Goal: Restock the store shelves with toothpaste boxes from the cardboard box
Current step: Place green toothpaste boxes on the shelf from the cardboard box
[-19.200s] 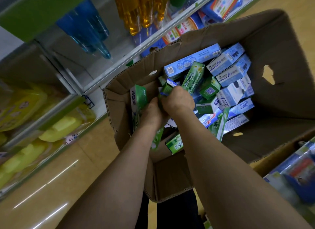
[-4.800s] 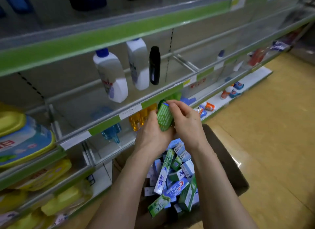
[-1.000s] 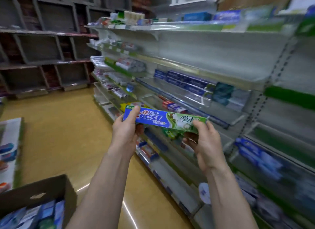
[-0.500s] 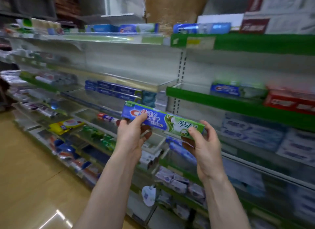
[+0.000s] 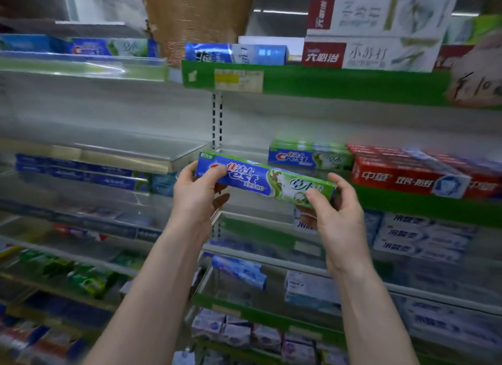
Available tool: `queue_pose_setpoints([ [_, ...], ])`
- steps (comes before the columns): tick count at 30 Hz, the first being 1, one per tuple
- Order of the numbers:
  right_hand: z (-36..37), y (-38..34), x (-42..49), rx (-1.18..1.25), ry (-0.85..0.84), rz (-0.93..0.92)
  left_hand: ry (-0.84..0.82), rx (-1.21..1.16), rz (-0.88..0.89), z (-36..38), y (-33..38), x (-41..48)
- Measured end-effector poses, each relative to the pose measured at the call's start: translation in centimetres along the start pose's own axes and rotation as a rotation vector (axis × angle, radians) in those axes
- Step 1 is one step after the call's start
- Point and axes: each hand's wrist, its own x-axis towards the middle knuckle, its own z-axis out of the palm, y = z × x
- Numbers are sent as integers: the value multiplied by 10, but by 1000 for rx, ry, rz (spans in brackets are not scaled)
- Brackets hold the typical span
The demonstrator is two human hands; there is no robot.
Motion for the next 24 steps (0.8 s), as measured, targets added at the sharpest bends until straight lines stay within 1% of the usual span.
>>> queue_pose_setpoints([
  [6, 8, -7, 50, -52, 110, -23, -146, 55, -20, 33, -3, 56],
  [9, 6, -12, 70, -105, 112, -21, -248, 91, -33, 41, 0, 77],
  [13, -6, -25, 96, -292, 22, 15, -343, 117, -82, 53, 4, 98],
  [18, -22, -44, 120, -641, -110, 51, -355, 193, -109, 69, 2, 116],
  [24, -32, -61, 160, -922, -221, 17, -417, 369, -60, 85, 4, 137],
])
